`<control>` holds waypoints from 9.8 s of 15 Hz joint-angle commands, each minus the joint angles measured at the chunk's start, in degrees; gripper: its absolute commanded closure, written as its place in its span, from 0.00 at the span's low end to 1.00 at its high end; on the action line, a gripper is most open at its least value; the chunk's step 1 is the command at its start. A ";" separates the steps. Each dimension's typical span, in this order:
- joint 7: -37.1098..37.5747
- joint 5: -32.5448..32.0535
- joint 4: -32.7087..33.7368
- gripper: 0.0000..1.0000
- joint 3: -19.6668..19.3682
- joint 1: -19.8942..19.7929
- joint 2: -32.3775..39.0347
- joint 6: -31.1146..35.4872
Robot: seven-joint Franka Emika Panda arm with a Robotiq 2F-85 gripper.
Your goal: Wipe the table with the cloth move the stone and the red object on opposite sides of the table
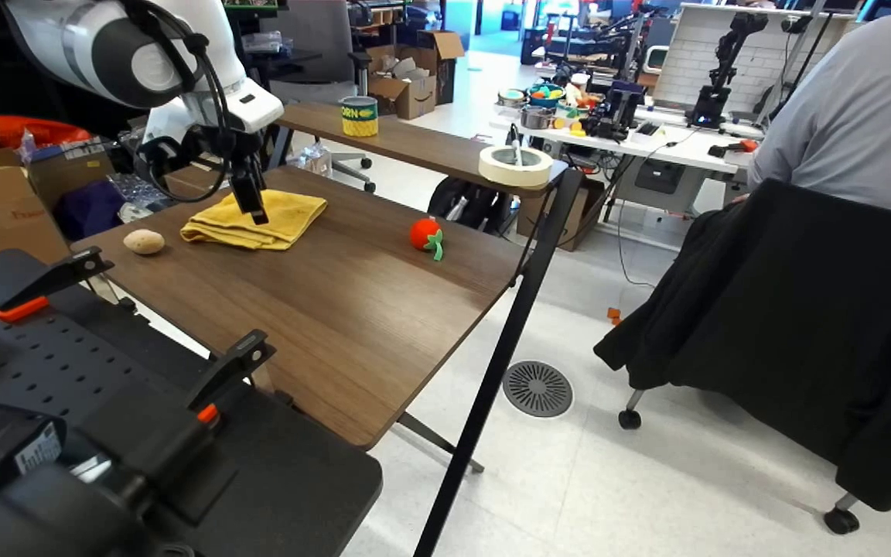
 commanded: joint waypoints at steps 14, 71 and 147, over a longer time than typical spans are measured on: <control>2.95 -1.10 6.94 0.00 -0.65 -3.50 4.93 -3.14; 29.95 -14.08 40.78 0.00 -8.03 13.81 25.85 -22.95; 21.00 -22.23 35.34 0.00 -7.14 -12.81 22.99 -57.33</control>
